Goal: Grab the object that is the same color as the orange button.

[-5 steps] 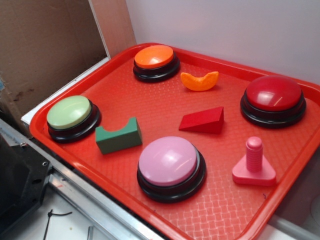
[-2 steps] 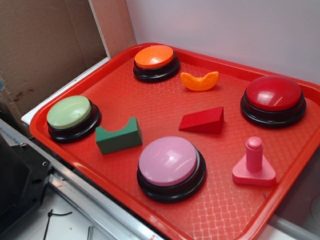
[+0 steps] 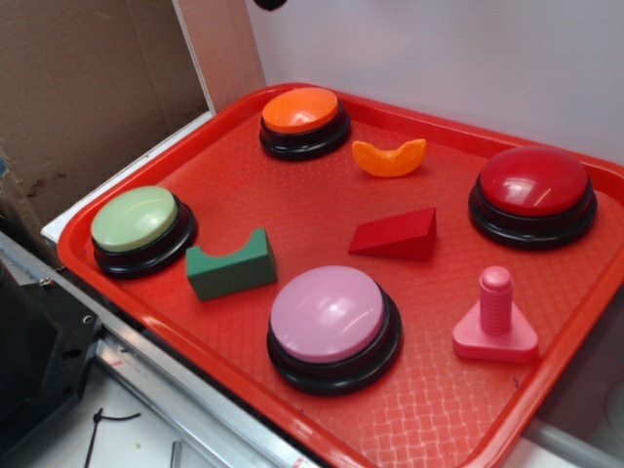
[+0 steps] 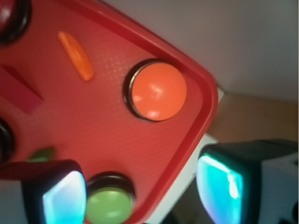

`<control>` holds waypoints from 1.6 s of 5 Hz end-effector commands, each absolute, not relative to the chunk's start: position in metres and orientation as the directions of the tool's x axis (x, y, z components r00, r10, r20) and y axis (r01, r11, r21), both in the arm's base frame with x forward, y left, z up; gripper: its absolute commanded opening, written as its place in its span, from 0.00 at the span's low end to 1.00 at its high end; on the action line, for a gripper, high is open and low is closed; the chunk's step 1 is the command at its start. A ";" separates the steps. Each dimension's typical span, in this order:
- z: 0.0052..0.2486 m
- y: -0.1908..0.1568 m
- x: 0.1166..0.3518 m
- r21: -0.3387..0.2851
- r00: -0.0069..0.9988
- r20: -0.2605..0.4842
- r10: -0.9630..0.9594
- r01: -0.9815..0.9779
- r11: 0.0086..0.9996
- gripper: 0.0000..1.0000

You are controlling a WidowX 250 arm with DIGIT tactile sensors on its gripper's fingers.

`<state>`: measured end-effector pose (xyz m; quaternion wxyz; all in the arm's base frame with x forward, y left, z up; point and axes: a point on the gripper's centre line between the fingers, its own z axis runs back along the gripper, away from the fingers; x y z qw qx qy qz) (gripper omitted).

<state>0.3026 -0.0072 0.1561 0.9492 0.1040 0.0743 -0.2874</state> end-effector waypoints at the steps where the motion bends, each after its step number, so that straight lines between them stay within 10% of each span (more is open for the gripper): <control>1: 0.108 -0.045 0.306 0.205 0.798 -0.106 -0.593 0.602 0.772 1.00; 5: 0.065 -0.056 0.330 0.004 0.719 -0.026 -0.695 0.695 0.719 1.00; 8: 0.028 -0.071 0.328 0.048 0.712 -0.173 -0.680 0.696 0.717 1.00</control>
